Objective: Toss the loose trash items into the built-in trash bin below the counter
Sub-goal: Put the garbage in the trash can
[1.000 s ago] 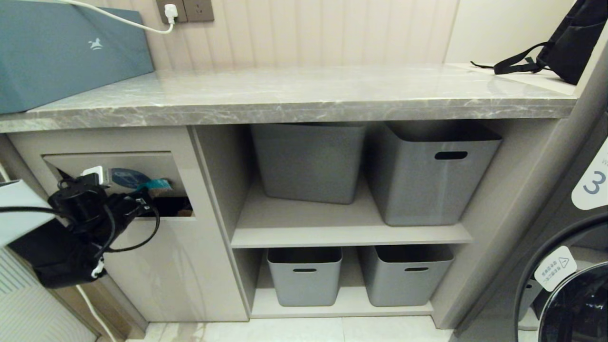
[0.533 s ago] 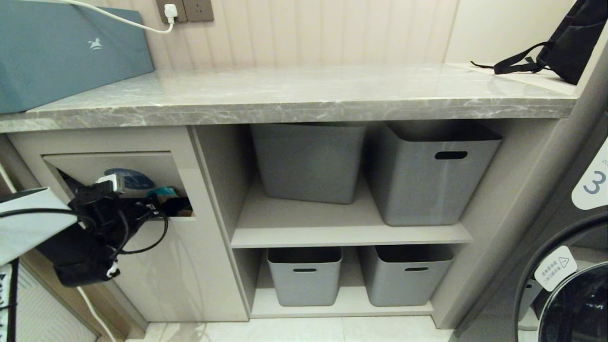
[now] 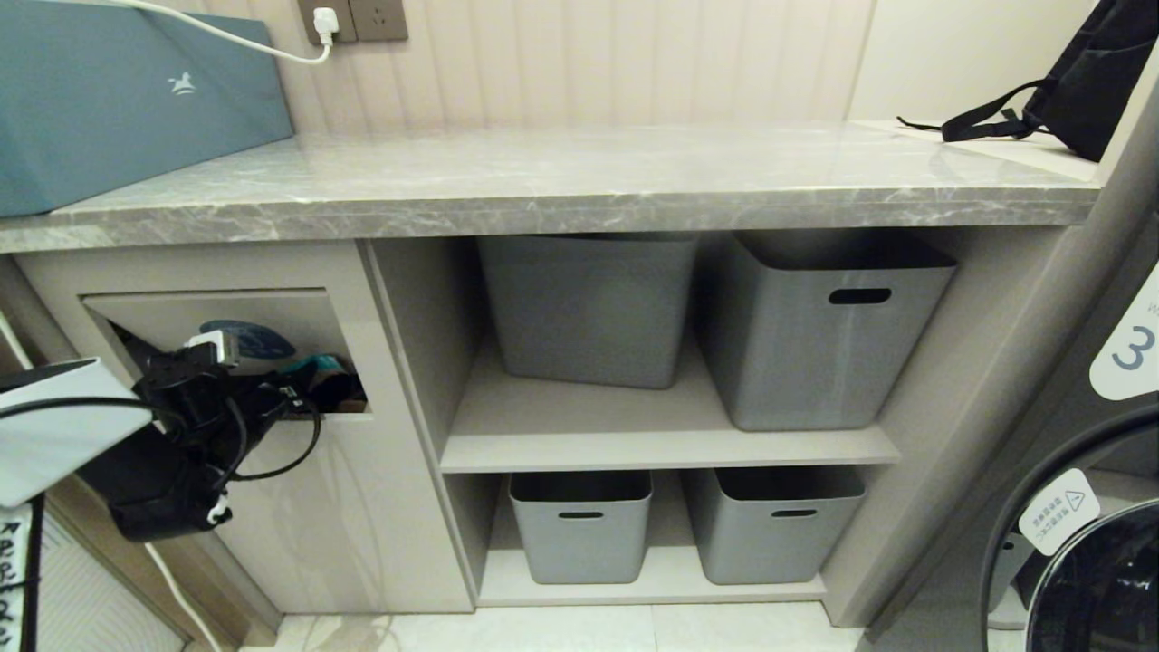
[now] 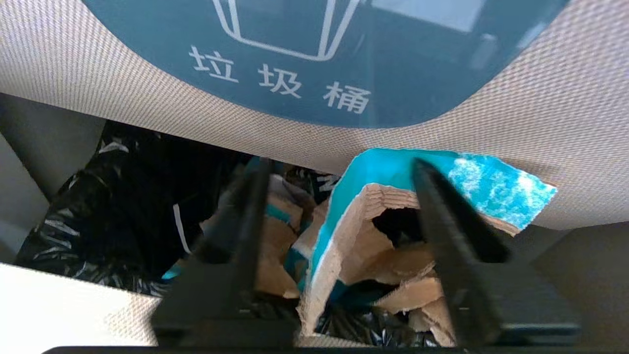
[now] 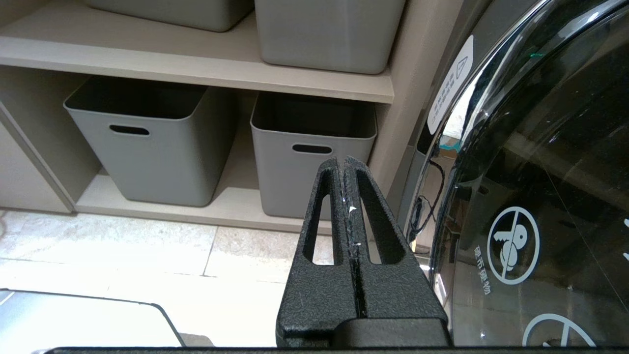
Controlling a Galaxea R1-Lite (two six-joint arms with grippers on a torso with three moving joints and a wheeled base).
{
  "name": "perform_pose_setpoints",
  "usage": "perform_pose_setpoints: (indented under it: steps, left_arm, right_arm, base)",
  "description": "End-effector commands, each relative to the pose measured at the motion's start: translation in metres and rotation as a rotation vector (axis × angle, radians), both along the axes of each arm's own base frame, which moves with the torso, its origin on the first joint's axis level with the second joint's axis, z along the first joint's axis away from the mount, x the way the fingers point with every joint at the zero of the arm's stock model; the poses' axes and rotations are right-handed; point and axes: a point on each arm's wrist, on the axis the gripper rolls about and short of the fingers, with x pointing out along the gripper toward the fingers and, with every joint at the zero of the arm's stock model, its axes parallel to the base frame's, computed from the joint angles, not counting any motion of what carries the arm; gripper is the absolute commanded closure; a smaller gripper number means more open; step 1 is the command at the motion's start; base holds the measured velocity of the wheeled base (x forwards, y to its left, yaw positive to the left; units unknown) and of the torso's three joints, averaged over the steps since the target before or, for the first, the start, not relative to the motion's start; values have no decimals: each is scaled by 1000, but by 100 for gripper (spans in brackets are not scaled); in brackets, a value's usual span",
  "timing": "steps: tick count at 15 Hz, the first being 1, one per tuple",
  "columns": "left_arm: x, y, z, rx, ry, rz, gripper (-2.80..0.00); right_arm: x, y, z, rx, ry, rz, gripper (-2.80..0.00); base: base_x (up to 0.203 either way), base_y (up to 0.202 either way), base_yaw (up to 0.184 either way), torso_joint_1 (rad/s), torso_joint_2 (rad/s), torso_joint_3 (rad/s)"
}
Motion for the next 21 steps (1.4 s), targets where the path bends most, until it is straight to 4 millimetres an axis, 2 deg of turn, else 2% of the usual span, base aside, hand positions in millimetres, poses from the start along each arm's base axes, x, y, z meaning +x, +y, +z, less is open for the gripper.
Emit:
perform_pose_setpoints:
  steps: [1, 6, 14, 17, 21]
  left_arm:
    - [1, 0, 2, 1, -13, 0, -280]
    - [14, -9, 17, -60, -89, -83, -280]
    - [11, -8, 14, -42, -77, -70, -280]
    - [-10, -12, 11, -49, -51, -72, -280]
    - [-73, -25, 35, -65, -9, -86, -280]
  right_arm:
    - [0, 0, 0, 0, 2, 1, 0]
    - [0, 0, 0, 0, 2, 0, 0]
    - [0, 0, 0, -3, 2, 1, 0]
    - [0, 0, 0, -2, 2, 1, 0]
    - [0, 0, 0, 0, 2, 1, 0]
  base:
    - [0, 0, 0, 0, 0, 0]
    - [0, 0, 0, 0, 0, 0]
    - [0, 0, 0, 0, 0, 0]
    - [0, 0, 0, 0, 0, 0]
    - [0, 0, 0, 0, 0, 0]
